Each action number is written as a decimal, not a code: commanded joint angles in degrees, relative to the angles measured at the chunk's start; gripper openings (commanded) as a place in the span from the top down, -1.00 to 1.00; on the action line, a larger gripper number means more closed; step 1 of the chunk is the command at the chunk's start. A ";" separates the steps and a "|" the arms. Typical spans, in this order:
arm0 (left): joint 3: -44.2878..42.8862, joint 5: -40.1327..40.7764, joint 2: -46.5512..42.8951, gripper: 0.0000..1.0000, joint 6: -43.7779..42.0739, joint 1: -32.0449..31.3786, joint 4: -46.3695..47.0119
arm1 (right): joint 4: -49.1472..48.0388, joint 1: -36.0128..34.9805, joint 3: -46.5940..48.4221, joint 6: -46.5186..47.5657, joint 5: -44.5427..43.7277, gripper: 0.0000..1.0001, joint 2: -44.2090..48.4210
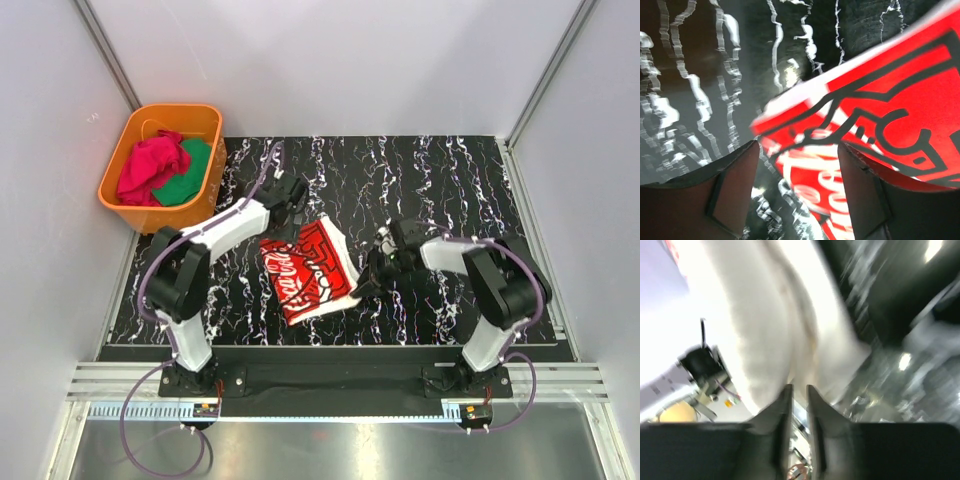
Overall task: Fold and stack the t-shirts
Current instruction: Fold the tshirt
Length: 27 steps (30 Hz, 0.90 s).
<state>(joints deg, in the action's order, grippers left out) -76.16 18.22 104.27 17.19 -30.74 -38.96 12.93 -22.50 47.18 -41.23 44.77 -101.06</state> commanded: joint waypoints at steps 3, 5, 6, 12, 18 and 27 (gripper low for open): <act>-1.63 -10.02 -13.64 -0.53 -0.07 -0.46 0.36 | 7.23 0.00 -1.92 4.56 -6.16 0.25 11.75; -2.32 -14.08 -13.22 -0.57 5.12 -1.86 1.52 | 11.05 2.79 0.63 8.78 -11.89 -0.05 13.25; -3.20 -13.39 -12.26 -0.57 6.79 -2.91 1.08 | 11.07 4.21 1.07 9.24 -12.08 -0.09 13.17; -8.57 -6.54 -6.27 -0.55 17.42 -10.65 -2.17 | 2.47 8.26 3.18 8.01 1.49 -0.23 8.96; -1.46 -7.05 -10.13 -0.56 19.72 -12.23 -0.86 | 4.73 6.25 5.64 13.28 2.62 -0.39 5.61; 13.55 -6.62 -21.11 -0.35 26.39 -14.35 -1.64 | 4.38 -0.70 7.84 13.02 0.15 -0.09 0.43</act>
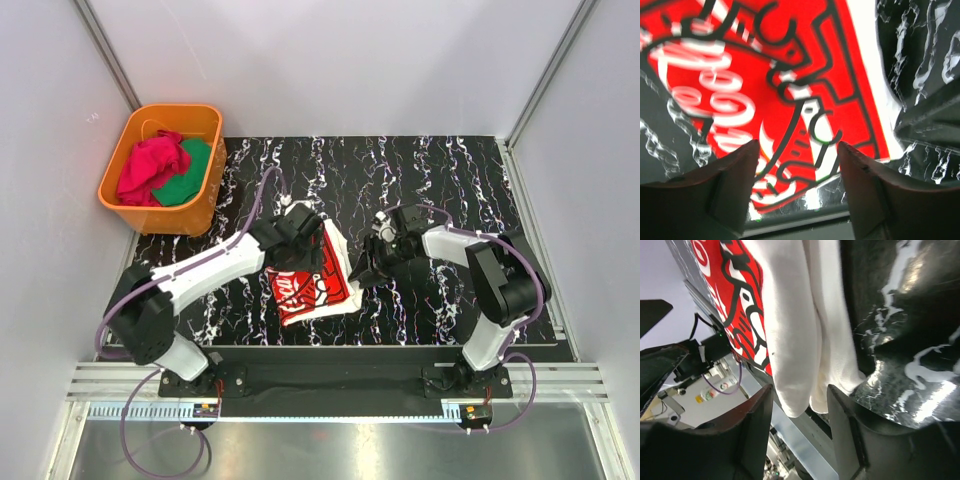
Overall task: Fold and stack the t-shirts
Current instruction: Fold the tshirt
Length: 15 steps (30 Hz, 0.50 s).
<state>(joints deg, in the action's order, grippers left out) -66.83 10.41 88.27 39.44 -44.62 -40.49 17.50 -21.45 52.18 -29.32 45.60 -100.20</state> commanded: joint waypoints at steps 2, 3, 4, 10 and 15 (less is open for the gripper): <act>7.92 1.89 -9.23 -0.32 5.55 -0.55 -0.12 | 1.30 -3.06 3.80 1.81 -0.69 -0.06 -1.31; 12.03 2.32 -10.65 -0.31 6.95 -0.64 -0.03 | 1.83 -3.42 4.50 2.42 -1.74 -0.06 -1.57; 13.81 2.33 -12.14 -0.32 7.49 -0.73 0.58 | 2.19 -3.59 4.59 2.34 -2.27 -0.06 -1.57; 24.09 0.14 -17.95 -0.33 10.74 -0.73 4.45 | 4.56 -4.82 5.30 2.08 -3.50 0.15 -0.35; 25.17 1.00 -18.75 -0.33 11.10 -1.43 6.48 | 6.41 -4.91 5.74 2.43 -4.12 0.04 -1.05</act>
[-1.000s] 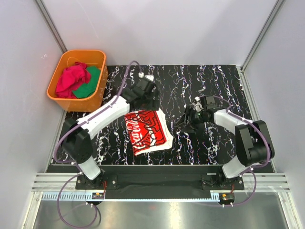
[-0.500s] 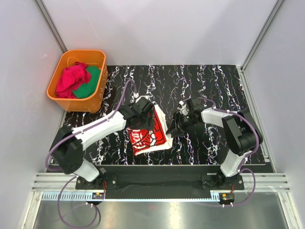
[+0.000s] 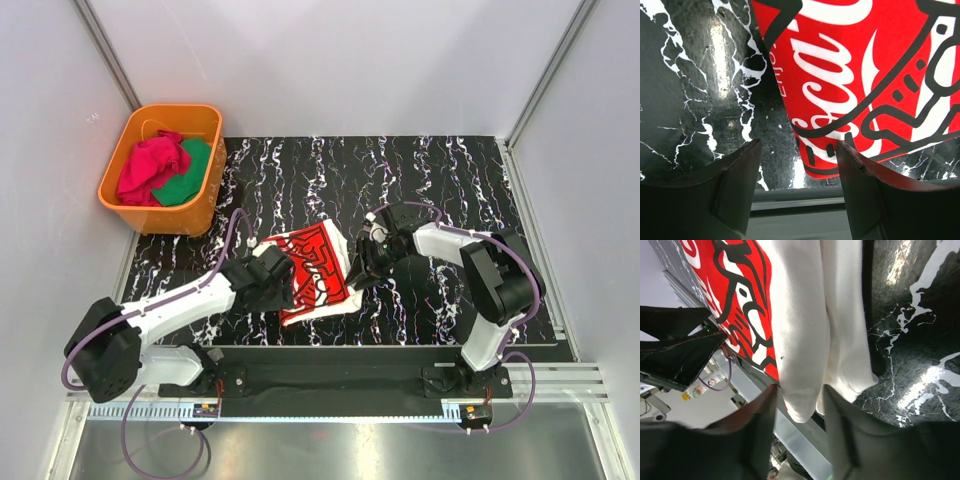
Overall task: Fold and stack the t-shirts
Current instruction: Fold the tshirt
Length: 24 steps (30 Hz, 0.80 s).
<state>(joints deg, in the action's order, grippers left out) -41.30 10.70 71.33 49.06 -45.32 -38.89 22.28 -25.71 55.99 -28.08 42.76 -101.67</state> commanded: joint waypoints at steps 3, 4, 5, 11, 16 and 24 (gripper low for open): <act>-1.33 1.60 -3.21 -0.33 1.04 -1.08 4.53 | 2.15 -0.74 1.58 1.44 -2.24 -0.16 1.03; -1.42 1.78 -3.65 -0.33 0.78 -1.09 4.62 | 2.41 -0.83 1.67 1.44 -2.25 -0.16 1.12; -1.68 1.87 -3.74 -0.33 0.60 -1.09 4.36 | 2.33 -0.83 1.76 1.36 -2.25 -0.15 1.03; -1.50 1.96 -1.29 -0.32 0.42 -1.09 4.79 | 3.29 -1.35 2.63 0.48 -1.02 0.73 2.16; -0.80 3.10 -2.77 -0.32 0.86 -1.09 5.15 | 5.22 -3.37 0.36 -4.70 -0.84 1.00 9.89; -1.24 1.08 -0.41 -0.29 -0.54 -1.09 6.55 | -2.32 -4.69 -11.33 -16.92 -3.21 1.00 19.93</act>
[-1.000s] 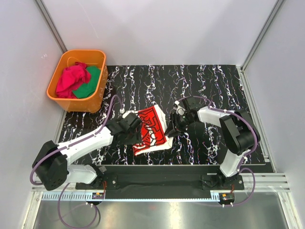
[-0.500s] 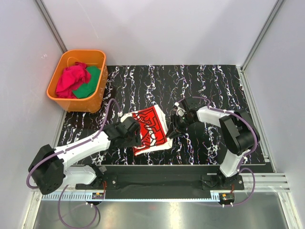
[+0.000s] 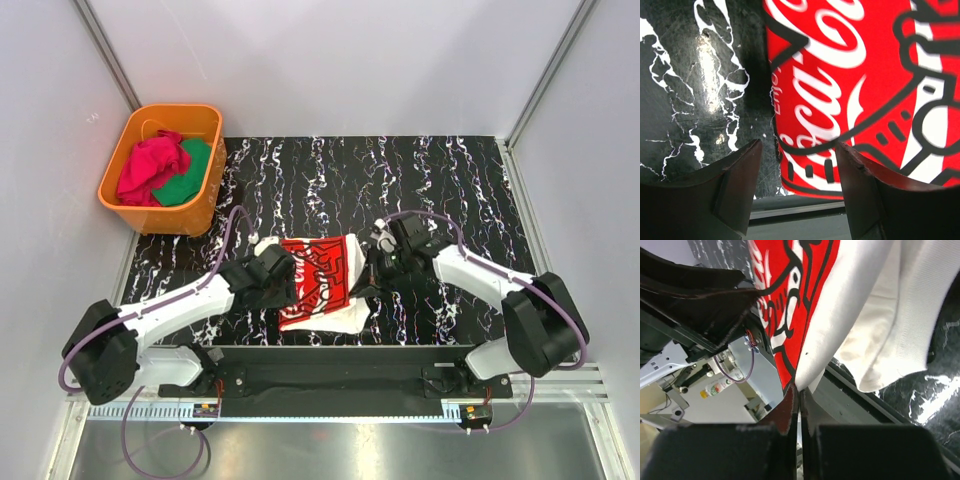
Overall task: Fold and stack the t-shirts
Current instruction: Fold the tshirt
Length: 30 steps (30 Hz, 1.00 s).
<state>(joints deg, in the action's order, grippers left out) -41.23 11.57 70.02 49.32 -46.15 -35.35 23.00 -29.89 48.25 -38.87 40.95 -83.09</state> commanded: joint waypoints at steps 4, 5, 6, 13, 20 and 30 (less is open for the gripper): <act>-2.18 -1.29 1.61 -0.23 -2.03 -0.26 3.63 | -6.65 -2.18 -7.81 -8.23 -1.13 1.00 2.23; -3.40 -1.99 1.61 -0.22 -3.34 -0.34 2.93 | -7.27 -2.63 -8.34 -8.76 -1.57 1.00 2.32; -4.11 -1.99 1.53 -0.22 -4.05 -0.69 2.57 | -7.71 -3.33 -8.69 -8.94 -1.83 1.00 2.23; -8.51 -2.69 -0.50 -0.51 -8.70 -3.07 4.49 | -14.76 -7.29 -10.38 -11.32 2.20 0.47 -2.60; -17.73 2.11 6.61 -0.59 -13.99 -8.86 8.54 | 0.81 9.12 -6.24 1.94 -6.58 -0.11 5.30; -34.69 23.05 26.47 -0.64 -11.62 -30.21 -3.13 | -12.60 15.30 -9.13 -1.03 -3.78 0.88 -2.15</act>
<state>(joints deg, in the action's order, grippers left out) -70.83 24.62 93.34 37.06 -72.05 -33.52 17.06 -15.53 40.56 -39.09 35.33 -82.13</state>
